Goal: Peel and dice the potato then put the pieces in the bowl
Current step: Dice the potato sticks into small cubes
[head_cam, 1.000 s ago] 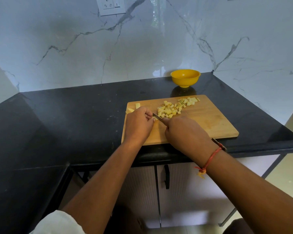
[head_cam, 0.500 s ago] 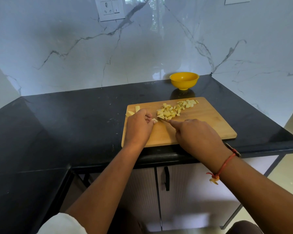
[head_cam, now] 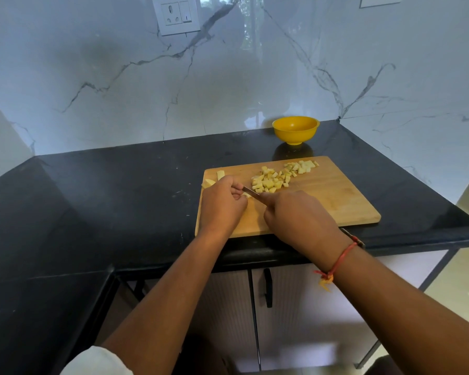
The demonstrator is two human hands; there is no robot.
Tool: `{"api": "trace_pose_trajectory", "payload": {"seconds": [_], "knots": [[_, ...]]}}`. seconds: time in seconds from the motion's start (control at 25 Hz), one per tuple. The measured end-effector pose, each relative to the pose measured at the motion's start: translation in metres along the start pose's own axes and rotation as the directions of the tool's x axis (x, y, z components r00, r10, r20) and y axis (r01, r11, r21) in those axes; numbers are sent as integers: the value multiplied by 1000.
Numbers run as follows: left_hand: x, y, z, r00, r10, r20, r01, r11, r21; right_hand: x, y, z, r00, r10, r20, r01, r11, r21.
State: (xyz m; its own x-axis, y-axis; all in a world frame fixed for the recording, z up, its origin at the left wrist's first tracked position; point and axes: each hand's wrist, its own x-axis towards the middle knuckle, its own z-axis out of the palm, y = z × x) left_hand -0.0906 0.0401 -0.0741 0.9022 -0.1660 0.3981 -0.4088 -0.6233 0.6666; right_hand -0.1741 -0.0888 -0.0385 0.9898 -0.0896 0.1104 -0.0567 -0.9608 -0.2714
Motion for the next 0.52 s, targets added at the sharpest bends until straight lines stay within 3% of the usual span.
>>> {"api": "trace_pose_trajectory", "payload": {"seconds": [0.52], "knots": [[-1, 1, 3, 999, 21, -34, -20, 999, 25, -9, 5, -4, 995, -21, 100, 29, 997, -78]]}}
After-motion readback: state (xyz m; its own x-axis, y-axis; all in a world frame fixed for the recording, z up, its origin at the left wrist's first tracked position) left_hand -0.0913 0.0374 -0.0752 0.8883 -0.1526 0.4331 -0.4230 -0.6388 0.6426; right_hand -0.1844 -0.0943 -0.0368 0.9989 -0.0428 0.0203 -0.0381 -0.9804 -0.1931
